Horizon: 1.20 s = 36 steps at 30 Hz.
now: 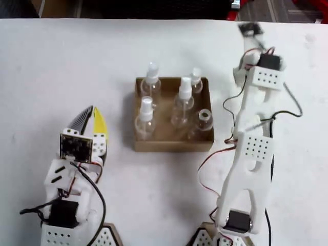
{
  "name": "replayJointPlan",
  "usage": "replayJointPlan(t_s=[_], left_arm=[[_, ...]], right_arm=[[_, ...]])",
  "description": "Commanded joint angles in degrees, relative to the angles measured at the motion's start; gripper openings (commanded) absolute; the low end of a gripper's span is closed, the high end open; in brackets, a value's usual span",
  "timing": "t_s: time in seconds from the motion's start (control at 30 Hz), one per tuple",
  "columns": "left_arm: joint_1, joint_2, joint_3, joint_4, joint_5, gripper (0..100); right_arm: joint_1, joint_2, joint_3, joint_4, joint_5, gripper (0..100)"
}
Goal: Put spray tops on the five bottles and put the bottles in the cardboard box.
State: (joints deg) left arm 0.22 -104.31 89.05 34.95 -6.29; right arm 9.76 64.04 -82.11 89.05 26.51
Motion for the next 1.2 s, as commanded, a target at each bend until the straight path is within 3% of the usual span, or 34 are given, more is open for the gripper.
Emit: replayJointPlan(t_s=[0.0,0.17,0.3,0.6,0.73,0.87,1.03,1.17], left_arm=[[-0.3,-0.2,-1.4,-1.7,0.4,3],[-0.2,-0.2,-1.9,-1.1,1.1,16],[-0.2,-0.2,-3.2,1.7,3.9,18],[0.5,-0.2,-10.5,10.5,3.8,19],[6.4,-0.2,-16.2,19.7,3.8,23],[10.4,-0.2,-19.4,23.6,4.1,23],[13.9,-0.3,-22.8,25.3,4.2,24],[19.6,-0.3,-28.8,31.7,4.2,24]], right_arm=[[-0.7,-9.3,-10.8,9.5,0.6,1.5],[-1.0,-16.2,-13.0,10.2,0.2,1.5],[-0.9,-23.8,-11.3,10.2,-5.5,1.5],[-5.1,-53.7,20.1,10.1,-12.1,1.5],[-11.4,-66.7,36.0,9.9,-17.4,1.5],[-21.6,-78.4,45.5,8.7,-21.0,1.5],[-34.2,-91.3,55.3,4.2,-21.5,1.5],[-40.7,-99.2,68.6,-2.7,-21.7,1.5]])
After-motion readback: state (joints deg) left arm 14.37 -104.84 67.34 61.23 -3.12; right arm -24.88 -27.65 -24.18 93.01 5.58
